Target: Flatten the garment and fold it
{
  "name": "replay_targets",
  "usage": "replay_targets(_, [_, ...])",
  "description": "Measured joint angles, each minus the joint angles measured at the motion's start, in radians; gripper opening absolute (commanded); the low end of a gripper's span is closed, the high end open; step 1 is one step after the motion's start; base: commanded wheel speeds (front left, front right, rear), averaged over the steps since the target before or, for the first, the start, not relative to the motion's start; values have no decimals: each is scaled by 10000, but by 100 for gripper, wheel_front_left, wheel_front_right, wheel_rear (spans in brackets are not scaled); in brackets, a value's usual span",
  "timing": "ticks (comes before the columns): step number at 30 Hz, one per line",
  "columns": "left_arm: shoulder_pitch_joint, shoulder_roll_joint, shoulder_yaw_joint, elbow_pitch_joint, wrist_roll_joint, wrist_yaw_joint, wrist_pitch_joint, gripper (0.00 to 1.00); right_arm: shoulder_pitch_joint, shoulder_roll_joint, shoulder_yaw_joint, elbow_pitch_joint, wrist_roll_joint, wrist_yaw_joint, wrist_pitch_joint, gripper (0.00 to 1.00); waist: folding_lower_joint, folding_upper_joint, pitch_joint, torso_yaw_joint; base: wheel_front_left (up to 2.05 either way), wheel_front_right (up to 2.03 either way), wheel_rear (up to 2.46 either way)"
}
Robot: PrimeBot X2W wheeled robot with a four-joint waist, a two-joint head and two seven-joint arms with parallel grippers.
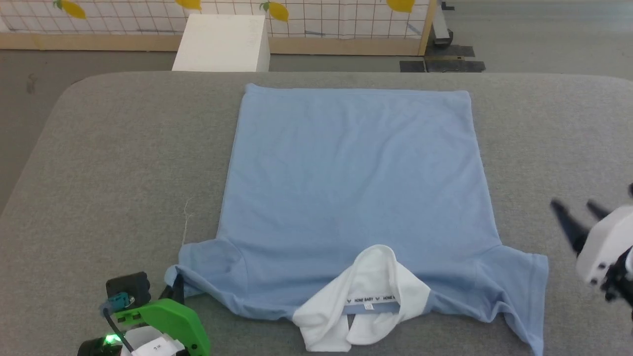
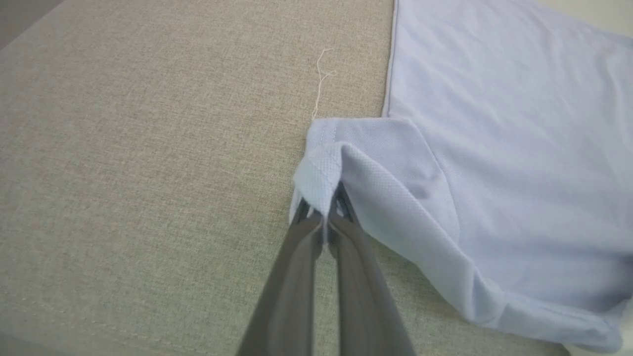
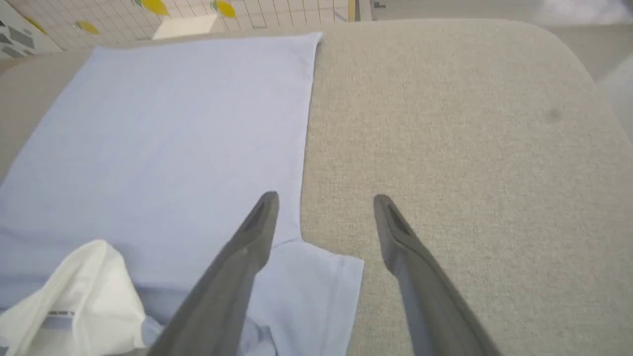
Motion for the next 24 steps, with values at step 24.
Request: replay_targets(24, [-1154, -290, -828, -2031, 725, -623, -2253, 0, -7325, -399, -1049, 2903, -1584, -2, -884, 100, 2, 0, 3193, 631, 0, 0, 0])
